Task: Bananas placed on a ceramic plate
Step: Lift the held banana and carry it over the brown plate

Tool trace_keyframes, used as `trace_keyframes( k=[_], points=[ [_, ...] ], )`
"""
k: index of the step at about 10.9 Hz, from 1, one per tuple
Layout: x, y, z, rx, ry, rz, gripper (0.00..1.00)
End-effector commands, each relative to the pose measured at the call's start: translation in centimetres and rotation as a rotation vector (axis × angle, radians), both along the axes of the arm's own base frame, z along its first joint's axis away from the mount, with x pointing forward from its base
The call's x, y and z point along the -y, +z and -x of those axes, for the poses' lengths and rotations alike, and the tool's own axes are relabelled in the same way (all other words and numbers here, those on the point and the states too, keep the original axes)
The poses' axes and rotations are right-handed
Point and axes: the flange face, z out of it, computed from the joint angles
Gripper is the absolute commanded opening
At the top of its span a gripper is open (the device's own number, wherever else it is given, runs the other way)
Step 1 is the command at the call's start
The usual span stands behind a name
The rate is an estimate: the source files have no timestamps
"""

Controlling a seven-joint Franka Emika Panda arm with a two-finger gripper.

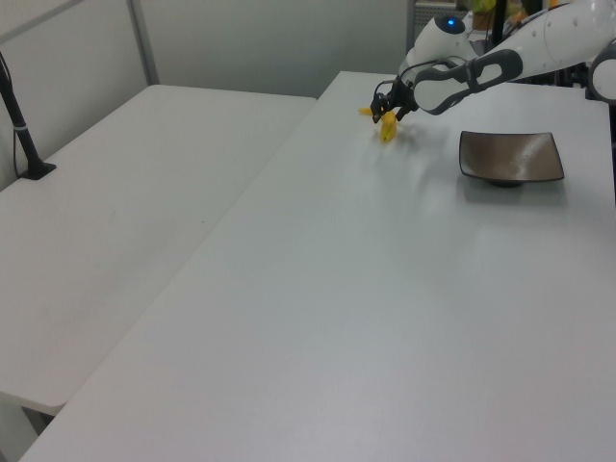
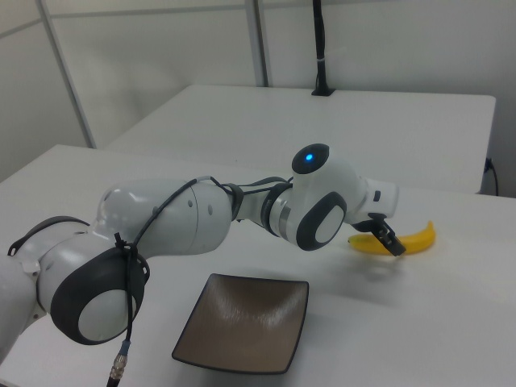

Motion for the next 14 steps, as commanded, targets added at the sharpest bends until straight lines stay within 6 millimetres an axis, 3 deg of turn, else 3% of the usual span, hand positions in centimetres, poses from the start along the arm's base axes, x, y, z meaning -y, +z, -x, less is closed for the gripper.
trace_keyframes(
  k=[1, 3, 6, 9, 14],
  points=[
    [-0.1, -0.2, -0.1, -0.004, 0.035, 0.047, 0.55],
    [-0.1, -0.1, -0.1, -0.009, 0.054, 0.059, 0.36],
    [0.3, 0.5, 0.1, -0.004, 0.051, 0.062, 0.01],
    [0.3, 2.7, 1.0, -0.002, 0.041, 0.049, 0.00],
    [-2.4, 13.9, 4.9, 0.001, 0.038, 0.000, 0.00]
  ],
)
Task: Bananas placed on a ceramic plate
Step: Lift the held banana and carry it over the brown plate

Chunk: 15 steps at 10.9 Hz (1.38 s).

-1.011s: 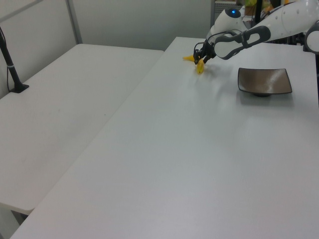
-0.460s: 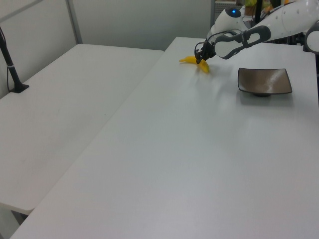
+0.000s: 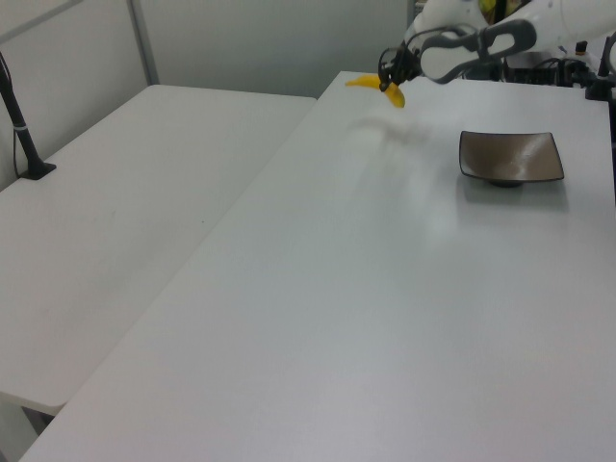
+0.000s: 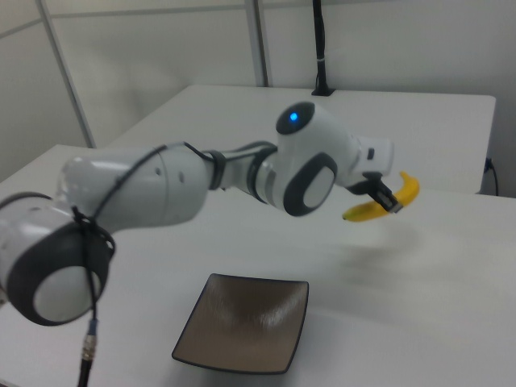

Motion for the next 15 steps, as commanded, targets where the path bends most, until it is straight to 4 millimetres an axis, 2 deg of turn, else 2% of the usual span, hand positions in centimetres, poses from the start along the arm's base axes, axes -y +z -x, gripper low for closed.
trace_keyframes(
  k=[1, 4, 5, 7, 9, 12, 14, 15],
  points=[
    [-3.1, 6.9, 4.0, -0.087, 0.008, -0.089, 0.00],
    [-4.8, 12.5, 6.7, -0.147, 0.031, -0.178, 0.00],
    [-6.5, 13.6, 8.2, -0.190, 0.079, -0.205, 0.00],
    [-8.1, 15.0, 11.4, -0.281, 0.152, -0.281, 0.00],
    [-8.9, 15.2, 13.7, -0.403, 0.169, -0.354, 0.00],
    [-9.9, 12.6, 18.0, -0.532, 0.186, -0.446, 0.01],
    [-9.3, 11.0, 21.5, -0.579, 0.166, -0.519, 0.01],
    [-9.3, 9.7, 22.4, -0.616, 0.169, -0.538, 0.01]
  ],
)
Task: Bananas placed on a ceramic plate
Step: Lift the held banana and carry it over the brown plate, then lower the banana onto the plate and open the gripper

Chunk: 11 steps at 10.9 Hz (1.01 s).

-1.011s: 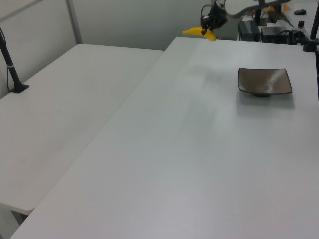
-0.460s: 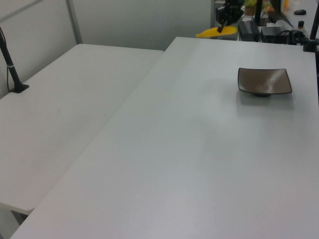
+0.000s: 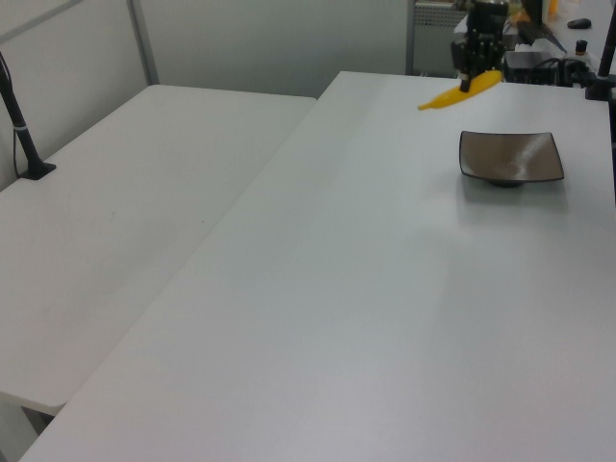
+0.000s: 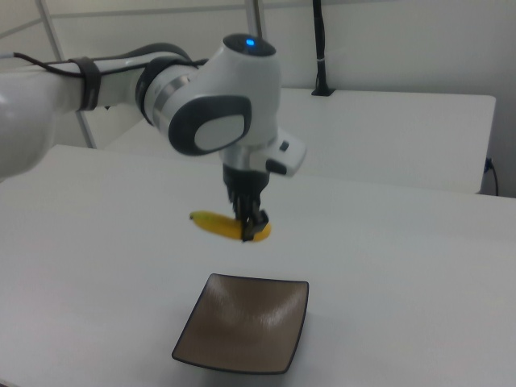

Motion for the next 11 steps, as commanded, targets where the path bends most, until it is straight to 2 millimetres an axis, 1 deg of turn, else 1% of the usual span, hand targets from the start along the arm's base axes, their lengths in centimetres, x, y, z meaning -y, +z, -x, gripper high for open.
trace_keyframes(
  k=[1, 3, 5, 6, 7, 8, 9, 10, 11],
  points=[
    [-0.2, -2.3, 5.3, -0.085, 0.015, -0.078, 0.01],
    [3.3, -4.1, 8.6, -0.104, -0.085, -0.123, 0.02],
    [6.0, -5.7, 11.2, -0.100, -0.156, -0.194, 0.02],
    [6.8, -6.1, 12.0, -0.086, -0.181, -0.227, 0.02],
    [7.8, -7.0, 12.9, -0.080, -0.221, -0.249, 0.02],
    [8.3, -7.7, 13.3, -0.067, -0.250, -0.260, 0.02],
    [8.3, -8.7, 13.4, -0.062, -0.268, -0.260, 0.02],
    [8.8, -9.9, 14.1, -0.056, -0.304, -0.274, 0.02],
    [10.1, -10.6, 15.3, -0.027, -0.365, -0.324, 0.02]
  ],
)
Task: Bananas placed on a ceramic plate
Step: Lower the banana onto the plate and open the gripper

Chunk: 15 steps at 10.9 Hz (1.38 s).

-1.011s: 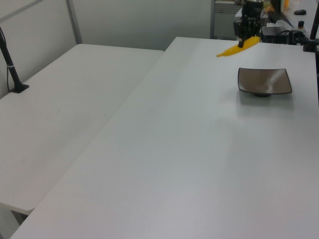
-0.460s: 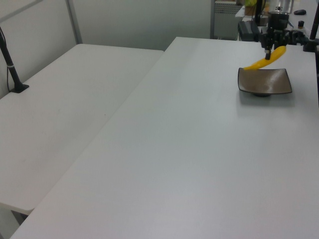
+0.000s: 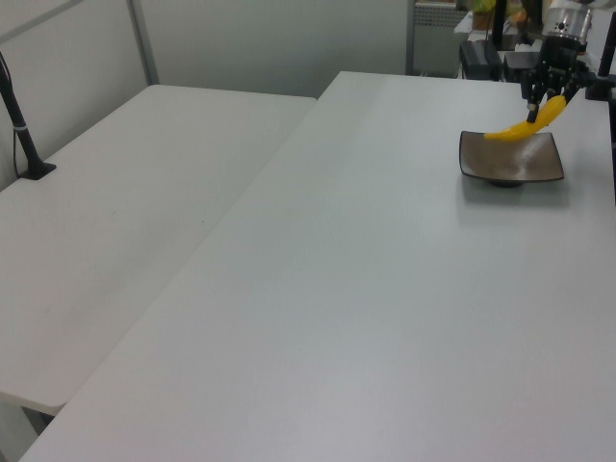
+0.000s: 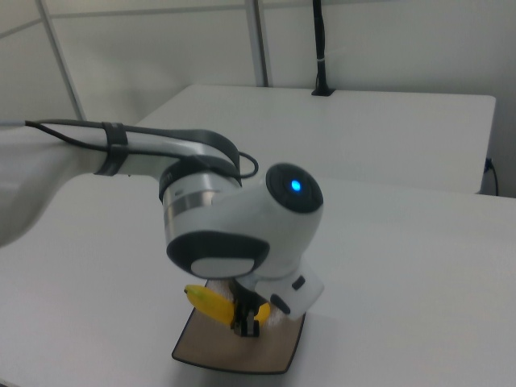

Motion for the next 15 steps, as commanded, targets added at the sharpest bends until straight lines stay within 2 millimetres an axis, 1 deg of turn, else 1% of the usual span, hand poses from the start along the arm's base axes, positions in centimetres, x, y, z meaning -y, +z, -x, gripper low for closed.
trace_keyframes(
  k=[1, 2, 3, 4, 6, 7, 10, 11, 12, 13, 14, 15],
  points=[
    [2.1, -2.0, 3.5, 0.105, -0.115, -0.097, 0.02],
    [2.1, -2.8, 4.0, 0.125, -0.107, -0.119, 0.02],
    [1.8, -3.4, 4.0, 0.117, -0.106, -0.127, 0.02],
    [1.8, -3.6, 3.8, 0.130, -0.127, -0.147, 0.02],
    [1.5, -5.0, 3.2, 0.133, -0.135, -0.173, 0.02],
    [1.6, -5.1, 3.0, 0.155, -0.163, -0.185, 0.02],
    [1.5, -7.0, 2.5, 0.172, -0.136, -0.202, 0.07],
    [1.4, -7.2, 2.5, 0.176, -0.124, -0.203, 0.11],
    [1.2, -7.7, 2.3, 0.166, -0.115, -0.203, 0.14],
    [1.1, -8.0, 2.0, 0.161, -0.113, -0.203, 0.19],
    [1.3, -8.0, 2.0, 0.162, -0.114, -0.202, 0.33],
    [1.2, -8.0, 2.0, 0.161, -0.112, -0.206, 0.53]
  ],
)
